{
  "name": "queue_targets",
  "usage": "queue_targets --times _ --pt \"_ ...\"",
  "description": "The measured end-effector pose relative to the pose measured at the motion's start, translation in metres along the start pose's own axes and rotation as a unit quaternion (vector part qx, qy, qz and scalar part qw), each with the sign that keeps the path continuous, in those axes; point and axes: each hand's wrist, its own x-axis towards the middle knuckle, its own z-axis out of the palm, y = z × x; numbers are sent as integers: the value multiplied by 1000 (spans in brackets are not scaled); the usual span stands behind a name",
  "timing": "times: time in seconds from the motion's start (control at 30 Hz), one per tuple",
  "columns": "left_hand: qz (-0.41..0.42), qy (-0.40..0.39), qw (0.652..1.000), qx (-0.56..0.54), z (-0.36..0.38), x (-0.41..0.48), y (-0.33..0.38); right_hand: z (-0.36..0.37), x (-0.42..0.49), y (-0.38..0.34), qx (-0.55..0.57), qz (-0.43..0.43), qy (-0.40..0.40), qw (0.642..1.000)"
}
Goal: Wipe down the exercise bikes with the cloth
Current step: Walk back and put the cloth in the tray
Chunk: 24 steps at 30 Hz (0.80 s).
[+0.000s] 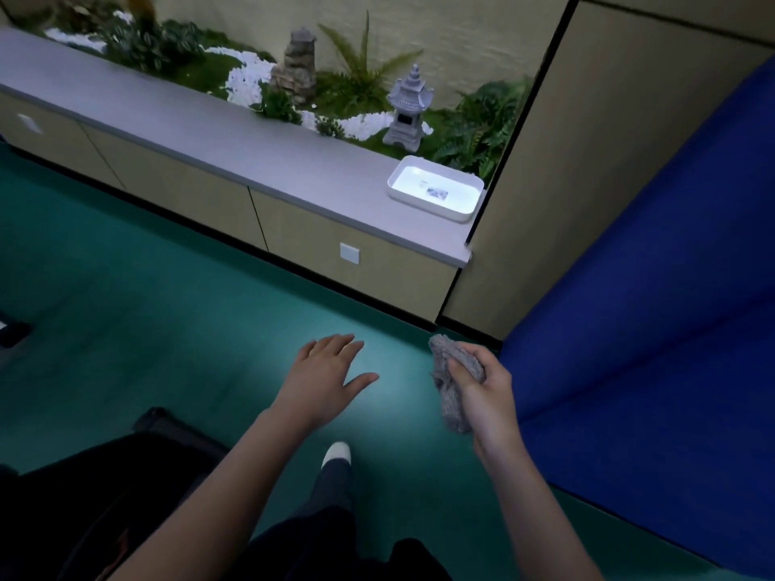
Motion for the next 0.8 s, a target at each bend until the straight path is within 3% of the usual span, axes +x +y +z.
queue_targets --times 0.37,0.8 --pt "-29 2 999 -37 -53 151 -87 95 138 -55 -6 11 -16 1000" --pt "-77 -24 994 -80 -85 296 -105 112 313 -85 -10 18 5 1000"
